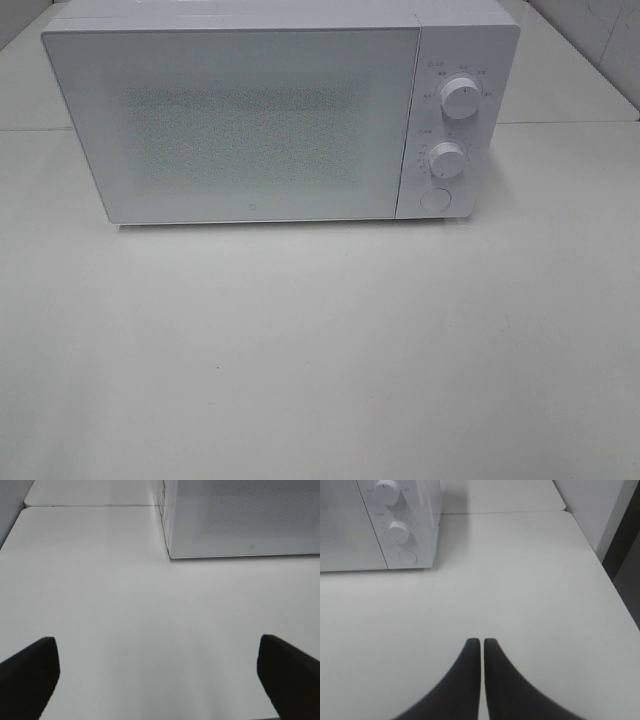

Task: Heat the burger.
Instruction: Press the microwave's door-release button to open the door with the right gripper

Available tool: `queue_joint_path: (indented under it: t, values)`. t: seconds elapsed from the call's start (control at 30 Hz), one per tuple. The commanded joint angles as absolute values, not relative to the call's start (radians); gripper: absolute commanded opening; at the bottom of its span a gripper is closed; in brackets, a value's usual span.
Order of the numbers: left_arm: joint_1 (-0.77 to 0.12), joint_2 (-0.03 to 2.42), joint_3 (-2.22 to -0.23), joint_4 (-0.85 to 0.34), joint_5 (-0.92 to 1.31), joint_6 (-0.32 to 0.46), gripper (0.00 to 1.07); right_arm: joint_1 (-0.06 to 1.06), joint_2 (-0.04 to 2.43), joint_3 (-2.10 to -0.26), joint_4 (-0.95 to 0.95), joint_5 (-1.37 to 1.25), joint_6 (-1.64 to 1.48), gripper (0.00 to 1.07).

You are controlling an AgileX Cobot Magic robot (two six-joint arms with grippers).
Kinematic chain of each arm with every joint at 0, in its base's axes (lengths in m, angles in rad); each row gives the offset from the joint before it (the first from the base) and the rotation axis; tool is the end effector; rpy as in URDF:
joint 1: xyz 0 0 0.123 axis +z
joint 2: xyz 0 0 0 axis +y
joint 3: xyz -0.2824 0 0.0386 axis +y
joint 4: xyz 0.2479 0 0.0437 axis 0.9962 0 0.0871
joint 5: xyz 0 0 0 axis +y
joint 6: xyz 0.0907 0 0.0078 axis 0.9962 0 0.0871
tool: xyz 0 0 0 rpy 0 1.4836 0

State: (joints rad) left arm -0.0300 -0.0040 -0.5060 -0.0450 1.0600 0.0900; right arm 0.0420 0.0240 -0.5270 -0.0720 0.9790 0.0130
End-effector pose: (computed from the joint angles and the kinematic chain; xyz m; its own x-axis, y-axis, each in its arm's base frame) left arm -0.0063 -0.0034 0.2789 -0.4404 0.0811 -0.8941 0.0952 0.9945 0.0433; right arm -0.0010 -0.0055 0.2917 -0.3779 -0.0431 -0.9249 0.0030 0.9989 -0.0477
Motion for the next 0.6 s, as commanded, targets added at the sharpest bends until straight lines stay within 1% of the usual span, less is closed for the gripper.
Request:
queue_joint_path:
  t: [0.03,0.13,0.2,0.23,0.3,0.6]
  values:
    - [-0.032,-0.024,-0.505,-0.048,1.046,0.088,1.03,0.037,0.108,-0.554,-0.071,0.847,0.0,0.07]
    - [-0.032,-0.024,-0.505,-0.048,1.046,0.088,1.03,0.037,0.122,-0.554,-0.071,0.817,0.0,0.07]
    - [-0.032,-0.024,-0.505,-0.048,1.046,0.088,1.03,0.037,0.183,-0.554,-0.072,0.7,0.0,0.08]
    - [-0.032,-0.024,-0.505,-0.048,1.046,0.088,1.03,0.037,0.183,-0.554,-0.072,0.7,0.0,0.08]
    - [-0.032,-0.024,-0.505,-0.048,1.046,0.088,1.03,0.037,0.276,-0.554,-0.075,0.562,0.0,0.09]
    - [-0.032,-0.024,-0.505,-0.048,1.046,0.088,1.03,0.037,0.463,-0.554,-0.102,0.397,0.0,0.1]
